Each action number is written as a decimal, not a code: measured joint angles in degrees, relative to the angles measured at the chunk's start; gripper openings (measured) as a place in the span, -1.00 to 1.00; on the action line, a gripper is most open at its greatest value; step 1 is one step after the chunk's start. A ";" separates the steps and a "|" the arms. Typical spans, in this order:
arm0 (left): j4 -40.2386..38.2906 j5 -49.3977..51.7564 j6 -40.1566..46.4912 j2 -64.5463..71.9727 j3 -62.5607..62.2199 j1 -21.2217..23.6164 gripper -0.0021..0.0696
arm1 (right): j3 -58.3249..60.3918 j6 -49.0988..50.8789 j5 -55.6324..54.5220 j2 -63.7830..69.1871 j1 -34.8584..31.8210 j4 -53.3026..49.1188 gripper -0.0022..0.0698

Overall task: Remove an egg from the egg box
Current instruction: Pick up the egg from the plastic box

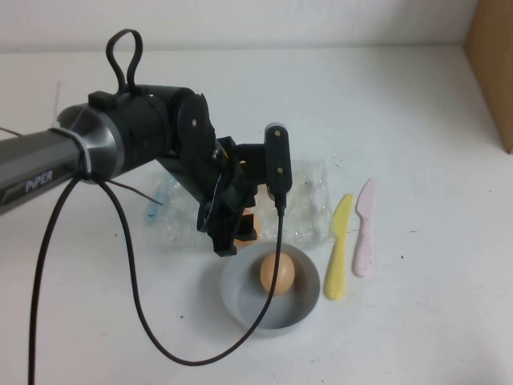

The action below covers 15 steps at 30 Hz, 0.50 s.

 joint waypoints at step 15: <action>1.90 0.18 -5.51 0.00 0.00 0.13 0.39 | 0.00 0.00 0.00 0.00 0.00 0.00 -0.99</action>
